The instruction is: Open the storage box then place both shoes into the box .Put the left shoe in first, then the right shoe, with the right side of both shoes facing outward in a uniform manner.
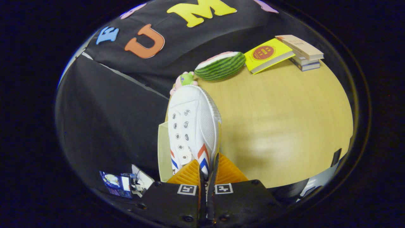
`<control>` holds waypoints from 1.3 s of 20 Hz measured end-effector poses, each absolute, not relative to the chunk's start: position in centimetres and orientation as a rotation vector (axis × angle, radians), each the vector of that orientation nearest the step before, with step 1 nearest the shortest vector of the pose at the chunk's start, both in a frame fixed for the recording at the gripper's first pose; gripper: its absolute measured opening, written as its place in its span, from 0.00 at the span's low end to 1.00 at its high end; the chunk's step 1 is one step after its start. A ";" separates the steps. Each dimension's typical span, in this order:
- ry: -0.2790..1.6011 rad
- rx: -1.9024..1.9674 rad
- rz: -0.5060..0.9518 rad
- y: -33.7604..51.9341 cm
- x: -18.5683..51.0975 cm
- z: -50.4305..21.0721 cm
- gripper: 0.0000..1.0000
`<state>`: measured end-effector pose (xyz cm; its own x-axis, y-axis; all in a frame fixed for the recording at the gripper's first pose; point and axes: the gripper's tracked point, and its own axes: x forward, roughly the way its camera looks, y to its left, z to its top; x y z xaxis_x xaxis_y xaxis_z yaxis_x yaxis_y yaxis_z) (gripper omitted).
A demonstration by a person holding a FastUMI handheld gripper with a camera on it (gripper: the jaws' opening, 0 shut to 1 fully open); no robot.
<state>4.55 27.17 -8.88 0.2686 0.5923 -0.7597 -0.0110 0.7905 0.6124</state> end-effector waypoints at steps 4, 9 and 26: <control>1.291 0.526 0.462 33.4 3.8 -9.6 0.08; 1.350 0.542 0.453 37.4 3.5 -12.4 0.08; 1.264 0.492 0.477 37.7 3.9 -12.2 0.46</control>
<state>3.87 37.68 -12.19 0.2344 0.5898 -0.7728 -0.0685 0.8030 0.5921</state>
